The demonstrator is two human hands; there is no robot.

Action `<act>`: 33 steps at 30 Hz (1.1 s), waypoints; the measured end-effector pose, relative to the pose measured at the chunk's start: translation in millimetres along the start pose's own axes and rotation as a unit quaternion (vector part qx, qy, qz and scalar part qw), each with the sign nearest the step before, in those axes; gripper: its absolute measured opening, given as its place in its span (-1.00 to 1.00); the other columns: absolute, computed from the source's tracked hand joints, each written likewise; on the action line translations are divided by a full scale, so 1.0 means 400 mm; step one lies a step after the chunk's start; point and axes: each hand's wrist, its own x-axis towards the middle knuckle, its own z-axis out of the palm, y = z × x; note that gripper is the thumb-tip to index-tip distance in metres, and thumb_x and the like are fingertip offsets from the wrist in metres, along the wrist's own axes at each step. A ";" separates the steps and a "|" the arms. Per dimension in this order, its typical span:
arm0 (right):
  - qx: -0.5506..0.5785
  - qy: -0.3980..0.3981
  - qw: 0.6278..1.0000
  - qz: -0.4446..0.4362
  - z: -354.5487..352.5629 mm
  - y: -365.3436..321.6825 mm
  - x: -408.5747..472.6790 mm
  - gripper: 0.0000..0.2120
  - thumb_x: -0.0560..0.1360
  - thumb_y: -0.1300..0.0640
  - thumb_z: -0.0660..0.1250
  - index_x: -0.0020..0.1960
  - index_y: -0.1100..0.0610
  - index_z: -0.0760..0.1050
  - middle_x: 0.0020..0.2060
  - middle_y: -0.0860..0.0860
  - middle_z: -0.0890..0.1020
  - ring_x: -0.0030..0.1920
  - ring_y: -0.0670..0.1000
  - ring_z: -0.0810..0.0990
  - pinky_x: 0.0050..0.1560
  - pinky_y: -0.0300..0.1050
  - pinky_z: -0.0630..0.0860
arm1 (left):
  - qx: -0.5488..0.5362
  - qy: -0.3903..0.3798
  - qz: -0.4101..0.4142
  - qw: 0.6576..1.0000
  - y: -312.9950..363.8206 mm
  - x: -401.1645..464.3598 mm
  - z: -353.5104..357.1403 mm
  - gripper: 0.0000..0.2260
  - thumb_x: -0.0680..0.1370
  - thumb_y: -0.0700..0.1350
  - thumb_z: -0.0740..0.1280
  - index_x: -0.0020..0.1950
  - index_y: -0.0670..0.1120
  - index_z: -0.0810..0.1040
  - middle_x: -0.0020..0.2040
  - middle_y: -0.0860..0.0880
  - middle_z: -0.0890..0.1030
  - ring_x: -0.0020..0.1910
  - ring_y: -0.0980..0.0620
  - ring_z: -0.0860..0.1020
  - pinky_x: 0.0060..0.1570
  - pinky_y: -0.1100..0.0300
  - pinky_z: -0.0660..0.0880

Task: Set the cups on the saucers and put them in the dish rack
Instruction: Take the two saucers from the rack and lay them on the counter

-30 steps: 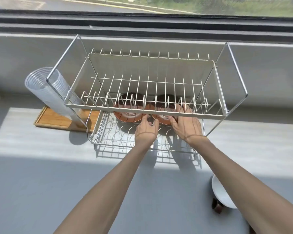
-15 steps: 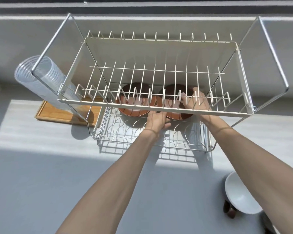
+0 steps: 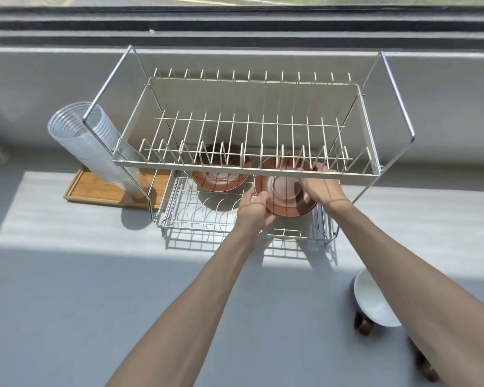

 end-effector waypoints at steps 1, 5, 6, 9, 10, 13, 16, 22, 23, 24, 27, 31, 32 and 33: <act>0.001 0.010 0.999 -0.039 0.009 0.011 0.009 -0.74 0.64 0.07 0.17 -0.23 0.04 0.41 -0.10 0.13 0.50 0.02 0.01 0.41 0.01 -0.13 0.35 | -0.006 0.003 -0.001 1.000 -0.001 -0.020 -0.010 -0.47 0.53 -0.22 0.30 0.49 -0.03 0.30 0.15 0.04 0.53 0.13 -0.06 0.56 0.01 0.13 0.55; -0.015 0.061 0.998 -0.028 0.040 0.027 -0.059 -0.52 0.61 -0.06 0.19 0.35 0.28 0.44 0.29 0.29 0.51 0.38 0.24 0.38 0.38 0.05 0.30 | 0.011 -0.011 0.009 1.000 -0.001 -0.099 -0.059 -0.80 0.55 -0.22 0.23 0.14 -0.08 0.54 -0.13 -0.03 0.58 -0.12 -0.02 0.57 -0.16 0.19 0.58; 0.013 0.061 0.998 -0.029 0.048 0.028 -0.087 -0.52 0.60 -0.07 0.20 0.39 0.23 0.41 0.33 0.25 0.48 0.40 0.22 0.35 0.41 0.02 0.27 | 0.017 -0.016 0.015 1.000 -0.005 -0.119 -0.073 -0.85 0.53 -0.24 0.22 0.03 -0.08 0.54 -0.17 -0.02 0.58 -0.14 -0.01 0.57 -0.16 0.20 0.59; 0.079 0.063 0.995 -0.016 0.079 0.049 -0.135 -0.61 0.56 -0.10 0.25 0.29 0.10 0.50 0.24 0.17 0.54 0.28 0.16 0.49 0.33 -0.04 0.39 | 0.011 -0.020 0.029 0.999 -0.023 -0.177 -0.113 -0.87 0.52 -0.22 0.21 -0.01 -0.10 0.53 -0.19 -0.04 0.59 -0.17 -0.02 0.58 -0.21 0.22 0.62; 0.092 0.065 0.994 -0.012 0.087 0.055 -0.156 -0.65 0.54 -0.09 0.25 0.20 0.09 0.55 0.16 0.16 0.60 0.19 0.17 0.55 0.24 -0.04 0.45 | 0.004 -0.020 0.026 0.999 -0.032 -0.194 -0.126 -0.86 0.53 -0.19 0.22 0.01 -0.10 0.55 -0.16 -0.06 0.61 -0.17 -0.02 0.59 -0.17 0.20 0.62; 0.114 0.062 0.991 -0.038 0.105 0.073 -0.224 -0.72 0.48 -0.05 0.22 -0.10 0.14 0.58 -0.12 0.13 0.67 -0.04 0.18 0.60 -0.06 -0.04 0.46 | 0.005 -0.022 0.017 1.000 -0.063 -0.245 -0.159 -0.85 0.54 -0.10 0.23 -0.03 -0.06 0.58 -0.07 -0.09 0.60 -0.12 -0.07 0.62 0.03 0.07 0.60; 0.137 0.075 0.987 -0.016 0.127 0.102 -0.299 -0.71 0.49 -0.06 0.25 -0.03 0.14 0.59 -0.08 0.09 0.68 -0.04 0.13 0.59 -0.08 -0.04 0.46 | 0.012 -0.026 0.022 0.999 -0.107 -0.287 -0.192 -0.86 0.54 -0.09 0.21 -0.01 -0.08 0.53 -0.07 -0.09 0.58 -0.10 -0.12 0.62 0.08 0.02 0.59; 0.194 0.085 0.977 0.018 0.190 0.205 -0.450 -0.59 0.49 -0.11 0.26 0.21 0.11 0.55 0.09 0.03 0.64 0.09 0.05 0.59 -0.02 -0.14 0.39 | 0.052 -0.028 0.027 0.998 -0.201 -0.368 -0.253 -0.82 0.54 -0.06 0.20 -0.03 -0.06 0.58 -0.15 -0.02 0.66 -0.14 -0.06 0.64 -0.04 0.06 0.61; 0.196 0.090 0.976 0.029 0.200 0.225 -0.474 -0.57 0.49 -0.13 0.26 0.23 0.10 0.54 0.11 0.03 0.64 0.10 0.05 0.58 -0.01 -0.14 0.39 | 0.059 -0.031 0.024 0.997 -0.218 -0.380 -0.259 -0.82 0.54 -0.06 0.20 -0.05 -0.05 0.58 -0.20 0.01 0.68 -0.17 -0.05 0.65 -0.08 0.08 0.60; 0.195 0.093 0.975 0.042 0.206 0.242 -0.500 -0.57 0.49 -0.14 0.26 0.24 0.09 0.53 0.12 0.02 0.64 0.11 0.04 0.58 0.00 -0.14 0.40 | 0.065 -0.034 0.019 0.997 -0.232 -0.390 -0.261 -0.82 0.53 -0.06 0.19 -0.08 -0.05 0.58 -0.25 0.04 0.68 -0.20 -0.04 0.65 -0.12 0.09 0.59; 0.211 0.111 0.969 0.064 0.221 0.303 -0.556 -0.58 0.49 -0.12 0.27 0.23 0.10 0.55 0.11 0.03 0.65 0.08 0.01 0.59 -0.02 -0.17 0.39 | 0.084 -0.049 0.005 0.995 -0.275 -0.421 -0.261 -0.82 0.52 -0.06 0.19 -0.15 -0.05 0.56 -0.29 0.07 0.68 -0.23 -0.02 0.65 -0.21 0.12 0.59; 0.238 0.143 0.956 0.098 0.213 0.403 -0.627 -0.58 0.48 -0.14 0.27 0.24 0.05 0.53 0.11 0.00 0.62 0.06 -0.01 0.57 -0.09 -0.19 0.42 | 0.115 -0.082 -0.009 0.990 -0.343 -0.460 -0.234 -0.81 0.50 -0.07 0.19 -0.26 -0.03 0.52 -0.22 0.02 0.64 -0.18 -0.01 0.62 -0.22 0.10 0.60; 0.237 0.141 0.956 0.104 0.213 0.413 -0.638 -0.57 0.48 -0.14 0.27 0.26 0.04 0.52 0.12 0.00 0.60 0.09 0.00 0.57 -0.05 -0.18 0.42 | 0.116 -0.083 -0.011 0.990 -0.351 -0.462 -0.232 -0.81 0.51 -0.08 0.18 -0.27 -0.04 0.51 -0.23 0.03 0.64 -0.18 -0.01 0.62 -0.23 0.10 0.60; 0.238 0.144 0.955 0.108 0.213 0.425 -0.646 -0.56 0.48 -0.14 0.27 0.28 0.04 0.52 0.13 0.00 0.60 0.13 0.00 0.57 0.00 -0.17 0.42 | 0.118 -0.084 -0.012 0.989 -0.359 -0.465 -0.229 -0.81 0.51 -0.08 0.17 -0.26 -0.05 0.50 -0.24 0.03 0.64 -0.17 -0.01 0.62 -0.25 0.11 0.61</act>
